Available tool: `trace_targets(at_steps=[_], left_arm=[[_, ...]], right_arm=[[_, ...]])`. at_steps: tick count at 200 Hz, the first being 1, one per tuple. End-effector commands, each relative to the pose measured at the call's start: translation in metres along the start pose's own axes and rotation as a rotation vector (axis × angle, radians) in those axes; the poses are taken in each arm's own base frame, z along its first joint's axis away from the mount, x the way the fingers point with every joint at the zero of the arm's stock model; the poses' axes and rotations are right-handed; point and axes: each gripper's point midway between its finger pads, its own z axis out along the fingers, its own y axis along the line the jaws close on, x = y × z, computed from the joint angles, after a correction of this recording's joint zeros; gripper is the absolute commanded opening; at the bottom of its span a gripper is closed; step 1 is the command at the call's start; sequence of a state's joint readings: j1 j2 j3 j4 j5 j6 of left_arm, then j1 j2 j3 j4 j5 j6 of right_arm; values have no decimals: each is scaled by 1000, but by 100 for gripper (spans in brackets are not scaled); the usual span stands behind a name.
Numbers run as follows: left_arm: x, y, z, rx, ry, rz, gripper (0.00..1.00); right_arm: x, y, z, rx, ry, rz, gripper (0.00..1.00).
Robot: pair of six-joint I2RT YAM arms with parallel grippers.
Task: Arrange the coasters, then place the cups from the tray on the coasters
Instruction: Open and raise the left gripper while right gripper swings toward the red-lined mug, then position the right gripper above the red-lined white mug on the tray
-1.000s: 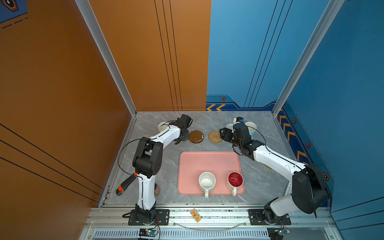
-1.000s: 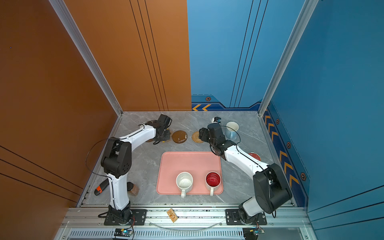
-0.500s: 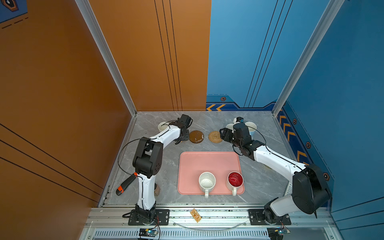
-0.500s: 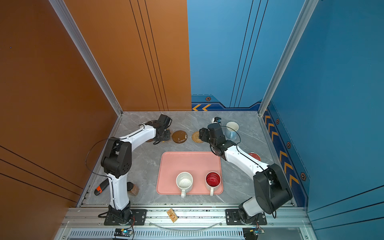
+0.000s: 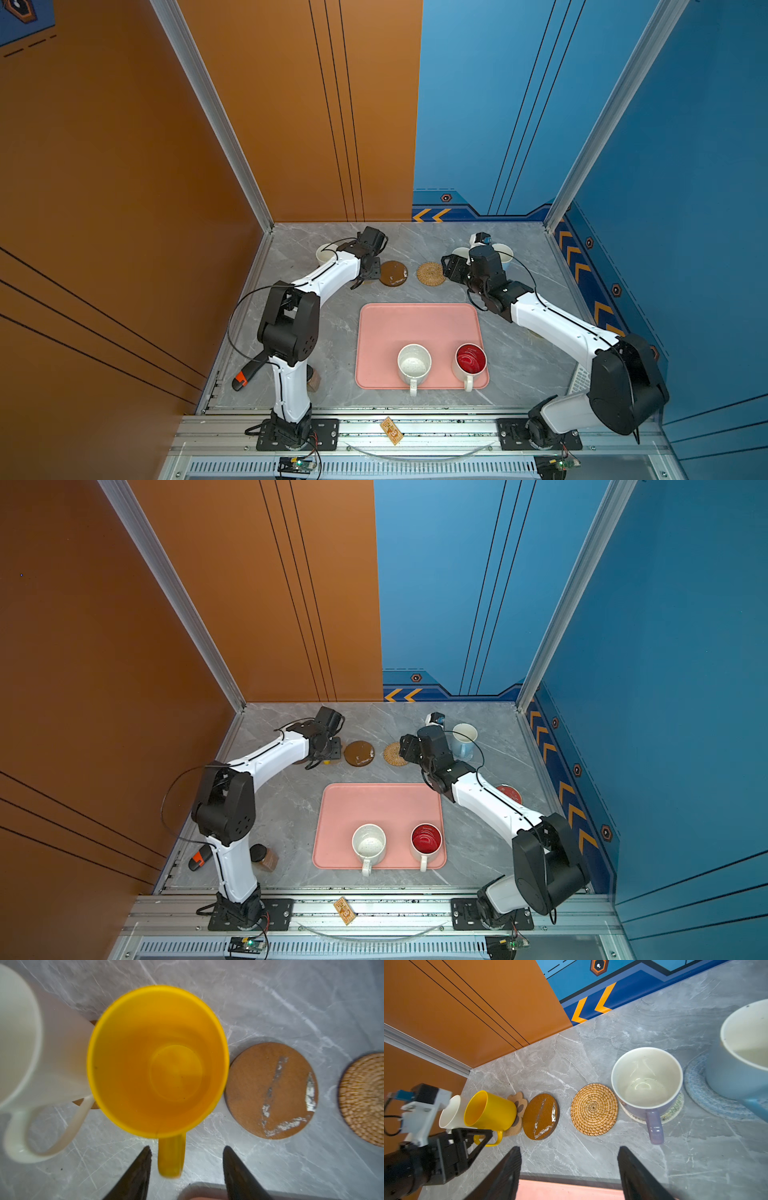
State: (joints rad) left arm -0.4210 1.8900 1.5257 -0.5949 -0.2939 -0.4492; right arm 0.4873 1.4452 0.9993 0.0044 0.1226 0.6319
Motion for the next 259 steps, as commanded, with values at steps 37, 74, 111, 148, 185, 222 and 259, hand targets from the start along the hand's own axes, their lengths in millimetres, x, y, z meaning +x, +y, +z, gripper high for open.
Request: trace_targets(at_steps=[37,74,111,148,185,222,259], left_arm=[[-26,2,-80,1,-176,1,60],[-18,3,-116,-31,-262,12,60],[6,-2,-130,13,-365,3,57],[12,-10,-135,179,-428,-52,57],[14,-13,-139,203,-434,-38,57],[12,-18,-140,231,-446,-37,57],[14,-22,-130,244,-440,-25,58]], right_arm=[[-12,-3,-33,153,-17,-146,74],[-13,12,-71,183,-14,-277,75],[9,2,-126,280,44,-469,75],[31,-7,-179,309,52,-565,74],[66,-32,-207,372,159,-576,71],[98,-47,-227,383,209,-528,67],[143,-68,-228,325,309,-356,67]])
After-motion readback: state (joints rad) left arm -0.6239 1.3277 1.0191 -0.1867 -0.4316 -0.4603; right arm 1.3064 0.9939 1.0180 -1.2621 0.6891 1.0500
